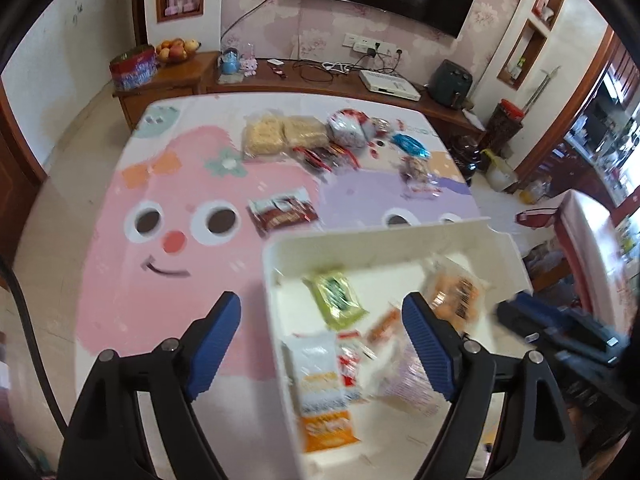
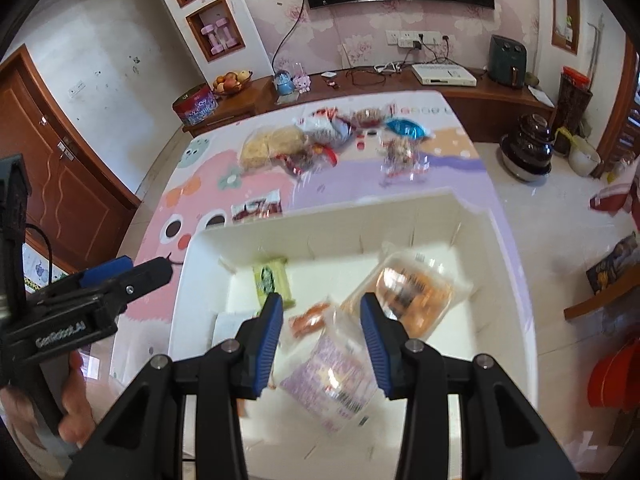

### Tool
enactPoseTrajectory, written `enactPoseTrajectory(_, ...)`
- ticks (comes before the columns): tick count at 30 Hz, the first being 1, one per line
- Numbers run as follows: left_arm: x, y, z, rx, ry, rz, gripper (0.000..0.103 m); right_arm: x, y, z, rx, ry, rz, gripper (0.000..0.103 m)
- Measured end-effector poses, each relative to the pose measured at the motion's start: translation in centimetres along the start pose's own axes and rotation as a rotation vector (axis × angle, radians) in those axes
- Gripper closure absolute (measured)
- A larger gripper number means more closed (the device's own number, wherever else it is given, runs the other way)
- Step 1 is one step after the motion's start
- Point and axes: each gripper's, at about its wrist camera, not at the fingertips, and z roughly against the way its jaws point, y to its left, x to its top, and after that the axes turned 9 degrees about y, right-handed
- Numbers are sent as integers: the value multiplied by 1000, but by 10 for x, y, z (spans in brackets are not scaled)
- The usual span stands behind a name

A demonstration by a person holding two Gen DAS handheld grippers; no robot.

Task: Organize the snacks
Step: 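Move both open tools back over the snack pile, then grasp brown snowflake-print pack with left tool while right tool grasps clear nut bag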

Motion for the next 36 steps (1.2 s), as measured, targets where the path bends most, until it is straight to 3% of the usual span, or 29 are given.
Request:
enactPoseTrajectory(4, 32, 10, 7, 39, -18, -4, 17, 37, -2, 14, -5, -3, 52, 61)
enactPoseTrajectory(9, 80, 22, 1, 64, -2, -32, 14, 101, -13, 24, -37, -33, 71, 48)
enactPoseTrajectory(12, 109, 22, -21, 120, 30, -109, 14, 143, -25, 9, -37, -2, 56, 44)
enactPoseTrajectory(16, 138, 26, -58, 130, 93, -179, 14, 187, -43, -32, -25, 85, 19, 44)
enactPoseTrajectory(24, 164, 32, -133, 95, 220, -277, 14, 221, -88, -118, -8, 228, -99, 44)
enactPoseTrajectory(30, 163, 28, -181, 151, 306, -366, 14, 221, -110, -172, -63, 321, -156, 44)
enactPoseTrajectory(36, 150, 20, -213, 173, 399, -474, 14, 217, -113, -195, -64, 370, -157, 44)
